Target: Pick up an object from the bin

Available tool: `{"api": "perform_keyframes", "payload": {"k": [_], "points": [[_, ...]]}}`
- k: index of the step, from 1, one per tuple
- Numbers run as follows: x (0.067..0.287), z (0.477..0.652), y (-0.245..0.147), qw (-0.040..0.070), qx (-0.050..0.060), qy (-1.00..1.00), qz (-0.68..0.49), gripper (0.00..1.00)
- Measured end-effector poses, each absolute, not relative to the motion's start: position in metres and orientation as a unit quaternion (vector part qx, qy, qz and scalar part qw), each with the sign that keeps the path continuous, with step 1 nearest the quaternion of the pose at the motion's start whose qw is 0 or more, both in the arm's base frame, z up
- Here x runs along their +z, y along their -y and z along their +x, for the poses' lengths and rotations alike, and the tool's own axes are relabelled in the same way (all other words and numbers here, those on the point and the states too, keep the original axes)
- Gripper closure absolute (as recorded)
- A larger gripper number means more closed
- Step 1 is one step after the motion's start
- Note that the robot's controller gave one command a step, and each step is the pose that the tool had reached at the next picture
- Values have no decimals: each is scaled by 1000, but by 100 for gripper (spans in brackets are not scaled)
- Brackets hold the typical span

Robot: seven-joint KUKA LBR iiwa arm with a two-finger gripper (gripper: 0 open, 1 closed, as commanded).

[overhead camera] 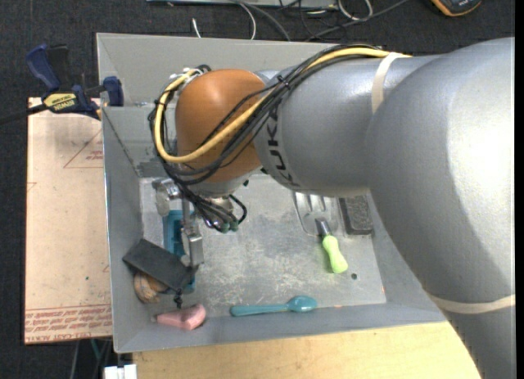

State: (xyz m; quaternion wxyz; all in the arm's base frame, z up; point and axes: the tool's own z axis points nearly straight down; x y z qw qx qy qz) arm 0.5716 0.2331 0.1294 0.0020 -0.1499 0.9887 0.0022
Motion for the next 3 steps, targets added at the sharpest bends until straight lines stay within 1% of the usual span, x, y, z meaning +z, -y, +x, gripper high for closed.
{"api": "perform_keyframes", "payload": {"k": [1,2,3], "points": [[110,561,-231,3,3,-970,-242,0],[89,543,-207,14,8,-998,-67,0],[82,541,-203,13,8,-998,-66,0]]}}
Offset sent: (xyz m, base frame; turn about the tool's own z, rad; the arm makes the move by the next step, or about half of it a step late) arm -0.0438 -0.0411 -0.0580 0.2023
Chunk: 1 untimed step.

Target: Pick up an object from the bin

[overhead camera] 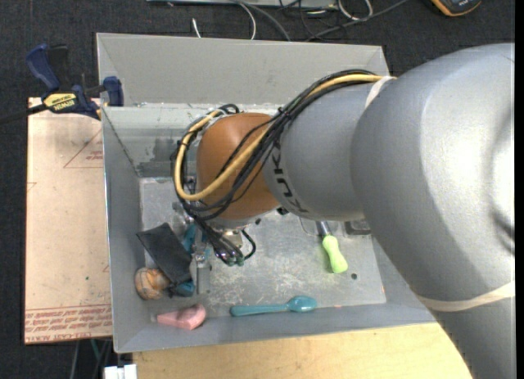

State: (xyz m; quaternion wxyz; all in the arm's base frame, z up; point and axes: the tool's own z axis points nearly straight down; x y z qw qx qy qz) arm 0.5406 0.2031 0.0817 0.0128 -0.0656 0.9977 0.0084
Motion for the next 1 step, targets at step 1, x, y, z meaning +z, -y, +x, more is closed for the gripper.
{"api": "perform_keyframes", "payload": {"k": [1], "points": [[78,545,-211,17,8,-985,-174,0]]}}
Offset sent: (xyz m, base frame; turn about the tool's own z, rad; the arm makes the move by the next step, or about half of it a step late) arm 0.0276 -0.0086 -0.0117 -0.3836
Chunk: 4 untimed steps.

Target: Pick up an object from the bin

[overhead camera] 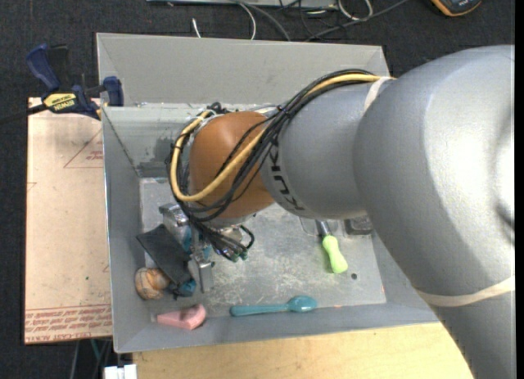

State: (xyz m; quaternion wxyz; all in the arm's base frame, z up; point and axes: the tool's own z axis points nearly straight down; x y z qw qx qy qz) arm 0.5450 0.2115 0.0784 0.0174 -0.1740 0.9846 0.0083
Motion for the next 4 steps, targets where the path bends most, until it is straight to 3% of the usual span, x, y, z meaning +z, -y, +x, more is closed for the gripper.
{"api": "perform_keyframes", "payload": {"k": [1,2,3,4], "points": [[76,560,-207,13,11,-971,-239,0],[77,556,-200,19,12,-986,-167,0],[76,561,-209,15,11,-996,-90,0],[76,557,-216,11,11,-975,-220,100]]}}
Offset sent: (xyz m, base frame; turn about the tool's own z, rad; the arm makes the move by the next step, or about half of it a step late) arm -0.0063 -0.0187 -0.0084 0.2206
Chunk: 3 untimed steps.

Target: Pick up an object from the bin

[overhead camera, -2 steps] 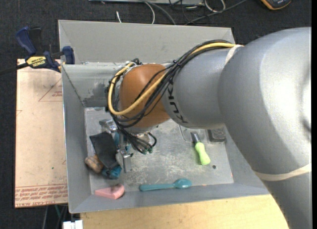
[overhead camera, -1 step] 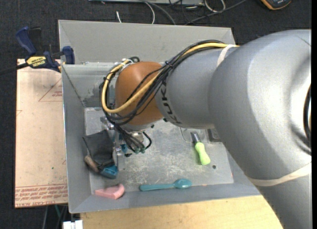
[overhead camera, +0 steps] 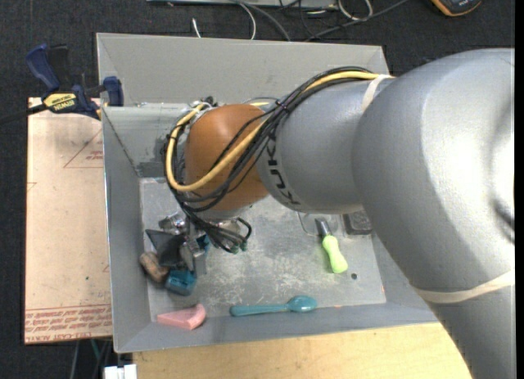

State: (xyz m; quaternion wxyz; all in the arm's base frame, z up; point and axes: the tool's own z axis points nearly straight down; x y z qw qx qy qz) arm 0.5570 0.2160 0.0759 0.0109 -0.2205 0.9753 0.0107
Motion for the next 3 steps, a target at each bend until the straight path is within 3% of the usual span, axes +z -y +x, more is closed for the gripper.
{"api": "perform_keyframes", "payload": {"k": [2,3], "points": [[82,556,-215,12,12,-976,-218,100],[94,517,-198,21,11,-956,-293,100]]}}
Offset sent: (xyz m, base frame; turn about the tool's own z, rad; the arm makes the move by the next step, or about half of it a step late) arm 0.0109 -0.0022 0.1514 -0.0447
